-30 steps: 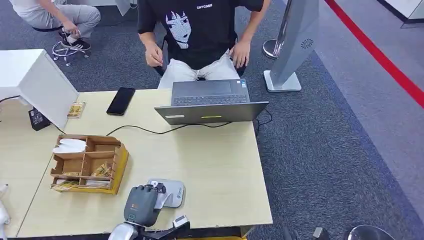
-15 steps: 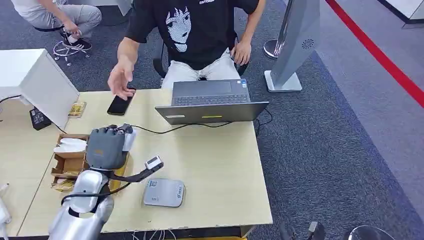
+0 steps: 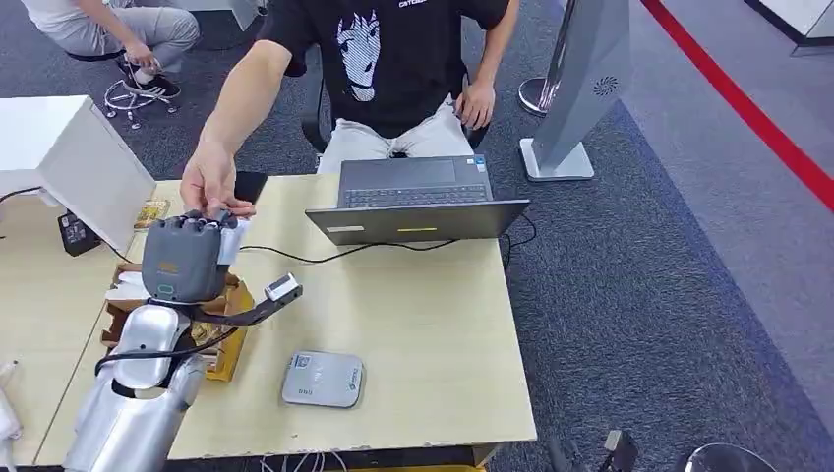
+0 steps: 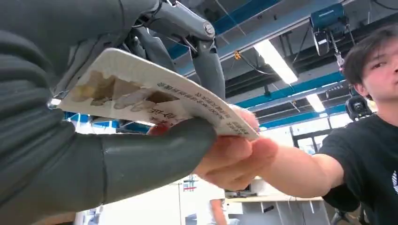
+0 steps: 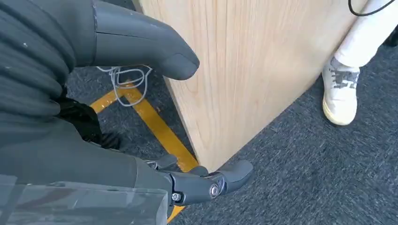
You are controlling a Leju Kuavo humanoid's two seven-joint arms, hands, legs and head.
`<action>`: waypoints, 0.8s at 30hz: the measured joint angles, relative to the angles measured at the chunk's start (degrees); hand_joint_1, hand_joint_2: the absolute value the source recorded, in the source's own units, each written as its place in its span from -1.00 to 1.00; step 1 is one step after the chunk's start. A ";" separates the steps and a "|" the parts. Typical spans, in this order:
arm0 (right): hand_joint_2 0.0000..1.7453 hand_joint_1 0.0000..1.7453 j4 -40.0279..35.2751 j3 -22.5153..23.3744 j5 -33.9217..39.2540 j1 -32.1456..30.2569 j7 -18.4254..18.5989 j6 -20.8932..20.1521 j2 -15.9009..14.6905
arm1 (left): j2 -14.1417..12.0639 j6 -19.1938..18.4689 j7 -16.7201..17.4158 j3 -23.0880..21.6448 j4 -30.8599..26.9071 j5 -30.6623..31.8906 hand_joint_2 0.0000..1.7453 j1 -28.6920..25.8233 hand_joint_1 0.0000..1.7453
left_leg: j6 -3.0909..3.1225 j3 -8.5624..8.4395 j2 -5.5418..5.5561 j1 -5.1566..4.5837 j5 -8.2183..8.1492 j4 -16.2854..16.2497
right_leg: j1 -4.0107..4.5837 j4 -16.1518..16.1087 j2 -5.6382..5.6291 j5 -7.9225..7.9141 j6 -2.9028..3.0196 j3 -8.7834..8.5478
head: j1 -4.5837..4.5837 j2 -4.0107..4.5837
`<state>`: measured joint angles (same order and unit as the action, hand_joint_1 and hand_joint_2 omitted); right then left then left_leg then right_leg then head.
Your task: Pass the card to the sensor for recognition and then transmit it.
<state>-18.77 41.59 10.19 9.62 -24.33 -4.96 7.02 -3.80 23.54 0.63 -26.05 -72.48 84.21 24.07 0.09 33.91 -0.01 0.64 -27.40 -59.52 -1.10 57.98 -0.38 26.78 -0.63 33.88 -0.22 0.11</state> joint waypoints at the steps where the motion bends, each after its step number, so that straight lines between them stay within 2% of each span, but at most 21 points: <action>1: 1.00 -1.00 0.02 0.00 0.00 0.01 0.02 0.00 0.00 | 0.00 0.00 0.00 0.02 0.00 0.00 1.00 0.08 1.00 | 0.00 0.00 0.00 0.00 0.00 0.00 | 0.00 0.00 0.00 0.00 0.00 0.00 | 0.00 0.00; 3: 1.00 -1.00 0.04 -0.04 -0.24 0.02 0.11 0.00 0.00 | -0.22 -0.75 1.18 0.02 0.07 0.77 1.00 0.51 1.00 | 0.00 0.00 0.00 0.01 0.01 0.00 | 0.01 0.00 0.00 0.00 0.00 0.00 | -0.02 0.00; 5: 1.00 -1.00 0.07 -0.37 -0.48 0.18 0.53 0.00 0.00 | -0.75 -3.27 2.65 0.07 0.99 0.69 1.00 2.45 1.00 | -0.02 0.02 0.02 0.01 0.02 0.00 | 0.01 0.01 0.02 -0.01 0.01 0.00 | 0.07 0.00; 6: 1.00 -1.00 0.09 -0.64 -0.68 0.42 0.94 0.00 0.00 | -1.51 -5.12 2.69 0.24 2.83 -0.36 1.00 4.28 0.78 | -0.01 0.03 0.02 0.02 0.06 0.00 | 0.02 0.04 0.03 -0.02 0.01 0.00 | 0.11 0.00; 7: 1.00 -1.00 0.15 -1.05 -1.07 0.73 1.11 0.04 0.02 | -2.26 -6.01 2.28 0.80 5.52 -1.39 1.00 5.97 0.00 | -0.03 -0.01 0.00 0.02 0.07 0.01 | 0.02 0.05 0.01 -0.07 0.08 0.00 | 0.20 0.00; 8: 1.00 -1.00 0.17 -1.42 -1.09 1.06 1.25 0.18 0.13 | -2.92 -5.22 1.55 1.55 7.94 -2.06 1.00 7.55 -0.54 | -0.07 -0.12 -0.06 0.01 0.09 0.02 | 0.01 0.06 -0.07 -0.09 0.12 0.00 | 0.13 0.00; 11: 1.00 -1.00 0.22 -2.01 -0.92 1.46 1.44 0.28 0.17 | -4.33 -1.37 -0.44 3.21 16.36 -2.56 1.00 11.43 -0.54 | -0.16 -0.12 -0.04 0.03 0.17 0.04 | 0.02 0.08 -0.05 -0.14 0.18 -0.01 | 0.04 0.00; 13: 1.00 -1.00 0.22 -2.38 -0.66 1.41 1.44 0.20 0.17 | -4.90 -0.39 -0.72 3.85 17.70 -2.45 1.00 11.28 -0.54 | -0.17 -0.11 -0.03 0.03 0.19 0.05 | 0.02 0.10 -0.06 -0.14 0.19 0.00 | -0.07 0.00; 14: 1.00 -1.00 0.22 -2.49 -0.35 1.35 1.44 0.17 0.17 | -5.03 0.02 -0.77 4.04 17.81 -2.34 1.00 11.06 -1.00 | -0.17 -0.08 0.02 0.04 0.20 0.05 | 0.03 0.10 -0.01 -0.14 0.18 0.00 | -0.07 0.00; 21: 1.00 -1.00 0.24 -2.86 0.04 1.35 1.33 0.13 0.20 | -5.53 0.18 -0.85 4.35 18.62 -2.01 1.00 10.62 -1.00 | -0.15 0.07 0.11 0.00 0.18 0.04 | 0.01 0.05 0.03 -0.13 0.17 0.05 | -0.07 0.00; 24: 1.00 -1.00 0.24 -2.86 0.46 1.29 0.85 0.00 0.20 | -6.10 1.61 -1.40 4.70 17.62 -1.84 1.00 8.90 -1.00 | -0.14 0.08 0.10 0.00 0.17 0.04 | 0.00 0.03 0.03 -0.12 0.17 0.08 | -0.04 0.00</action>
<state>-18.53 38.73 10.64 10.91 -23.47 -4.96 7.21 -9.90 25.15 -0.77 -21.35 -54.86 82.38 32.98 -0.05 33.99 0.10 0.64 -27.24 -59.48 -1.10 58.01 -0.35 26.65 -0.46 33.96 -0.26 0.11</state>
